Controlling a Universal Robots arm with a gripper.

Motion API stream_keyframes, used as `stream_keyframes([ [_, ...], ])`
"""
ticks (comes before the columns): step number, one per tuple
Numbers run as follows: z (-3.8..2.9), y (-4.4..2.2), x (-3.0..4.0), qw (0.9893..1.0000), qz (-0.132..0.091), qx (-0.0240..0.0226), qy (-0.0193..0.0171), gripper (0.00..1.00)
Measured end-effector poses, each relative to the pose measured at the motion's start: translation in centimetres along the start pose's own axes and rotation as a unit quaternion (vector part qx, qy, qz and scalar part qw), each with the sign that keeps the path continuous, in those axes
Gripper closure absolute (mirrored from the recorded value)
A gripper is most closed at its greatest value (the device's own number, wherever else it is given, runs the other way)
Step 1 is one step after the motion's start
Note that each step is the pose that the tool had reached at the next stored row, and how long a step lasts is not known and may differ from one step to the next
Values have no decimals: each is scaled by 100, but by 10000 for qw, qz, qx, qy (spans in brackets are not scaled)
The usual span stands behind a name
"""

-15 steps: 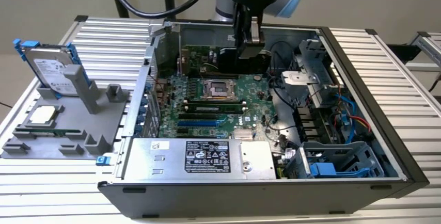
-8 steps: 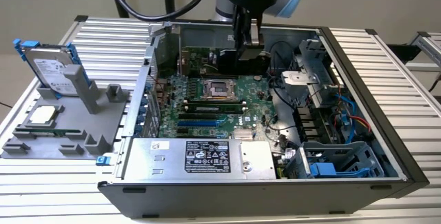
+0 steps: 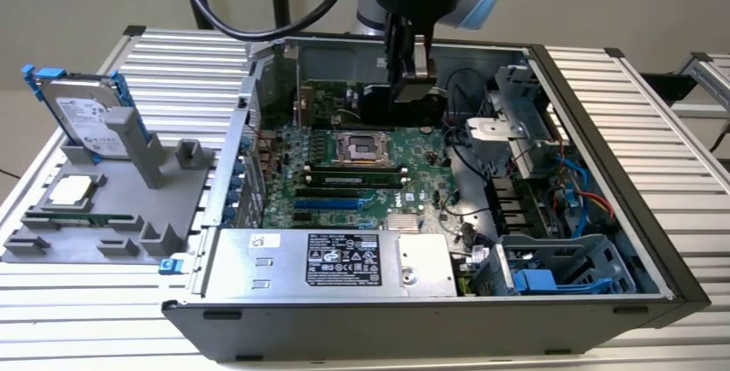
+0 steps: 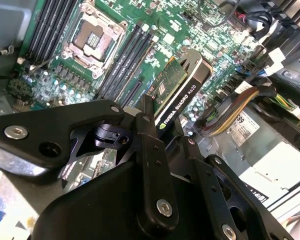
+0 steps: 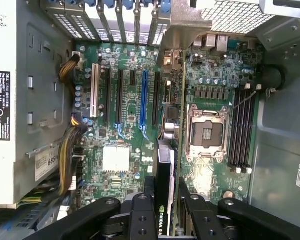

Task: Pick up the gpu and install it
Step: 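Insert the gpu into the slot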

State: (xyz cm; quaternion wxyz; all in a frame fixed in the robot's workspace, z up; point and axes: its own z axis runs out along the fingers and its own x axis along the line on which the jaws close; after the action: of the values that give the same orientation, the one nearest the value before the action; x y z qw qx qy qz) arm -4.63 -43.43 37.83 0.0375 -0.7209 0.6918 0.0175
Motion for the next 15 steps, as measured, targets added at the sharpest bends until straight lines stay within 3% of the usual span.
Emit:
stream_keyframes([
  [15, 57, 2, 4, 10000, 0, 2, 0, 100],
])
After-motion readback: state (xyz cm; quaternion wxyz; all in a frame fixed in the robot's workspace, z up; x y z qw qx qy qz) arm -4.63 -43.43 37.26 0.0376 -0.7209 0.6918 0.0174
